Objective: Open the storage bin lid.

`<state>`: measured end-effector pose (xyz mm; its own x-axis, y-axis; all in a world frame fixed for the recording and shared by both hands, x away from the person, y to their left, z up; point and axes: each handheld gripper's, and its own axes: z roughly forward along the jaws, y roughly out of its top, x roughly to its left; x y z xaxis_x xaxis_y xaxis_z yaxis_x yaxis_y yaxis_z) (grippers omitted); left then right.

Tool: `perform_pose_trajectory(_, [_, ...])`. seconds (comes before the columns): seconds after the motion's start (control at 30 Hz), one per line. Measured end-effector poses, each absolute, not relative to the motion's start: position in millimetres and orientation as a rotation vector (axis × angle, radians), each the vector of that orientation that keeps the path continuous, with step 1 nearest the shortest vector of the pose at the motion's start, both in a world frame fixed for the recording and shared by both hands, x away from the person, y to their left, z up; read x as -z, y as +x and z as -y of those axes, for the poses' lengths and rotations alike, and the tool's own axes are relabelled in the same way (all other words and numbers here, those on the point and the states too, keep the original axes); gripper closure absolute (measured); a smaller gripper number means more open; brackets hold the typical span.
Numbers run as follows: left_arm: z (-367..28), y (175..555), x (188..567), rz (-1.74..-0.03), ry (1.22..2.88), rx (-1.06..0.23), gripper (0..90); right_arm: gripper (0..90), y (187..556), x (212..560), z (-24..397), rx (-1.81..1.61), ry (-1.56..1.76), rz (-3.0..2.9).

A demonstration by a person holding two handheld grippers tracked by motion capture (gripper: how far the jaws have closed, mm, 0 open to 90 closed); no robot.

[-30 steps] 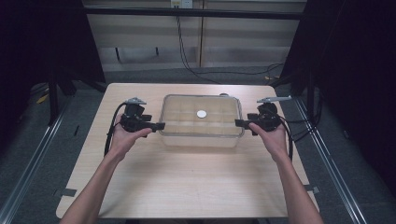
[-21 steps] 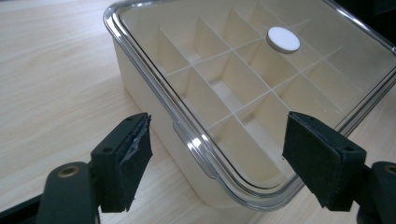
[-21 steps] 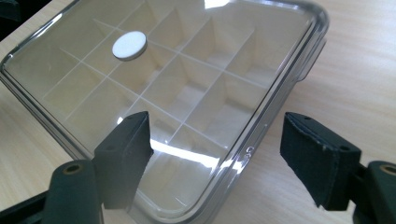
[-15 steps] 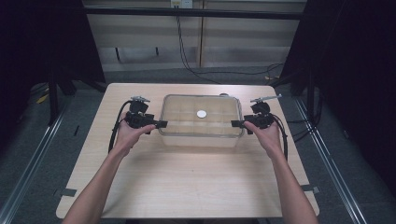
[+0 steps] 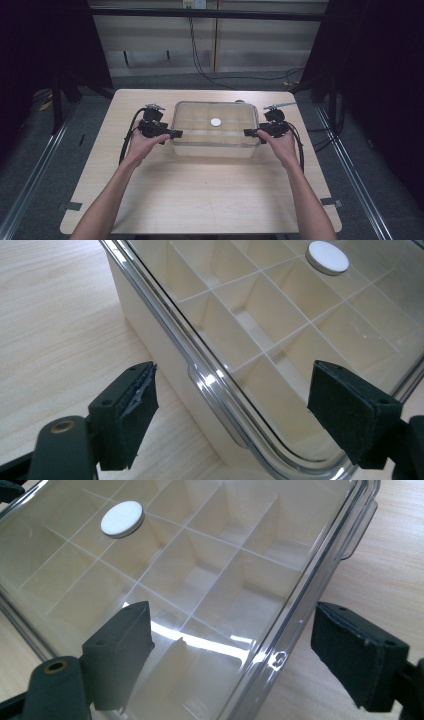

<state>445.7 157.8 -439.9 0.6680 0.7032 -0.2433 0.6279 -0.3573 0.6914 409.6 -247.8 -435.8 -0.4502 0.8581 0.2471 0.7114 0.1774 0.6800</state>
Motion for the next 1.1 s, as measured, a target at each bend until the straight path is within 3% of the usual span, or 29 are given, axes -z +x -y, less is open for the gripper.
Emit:
perform_pose_trajectory(0.5, [-148.1,451.6,443.6,-1.003,2.09,-0.054,17.7,9.4,420.5,448.4,238.8,-1.166,1.576,-2.249])
perform_pose_trajectory(0.9, [-140.6,455.5,449.6,-1.026,2.063,-0.03,9.7,8.5,421.6,449.1,235.1,-1.158,1.597,-2.224])
perform_pose_trajectory(1.1, [-142.8,454.4,447.4,-1.033,2.06,-0.044,15.8,7.9,419.4,450.5,232.8,-1.163,1.593,-2.192])
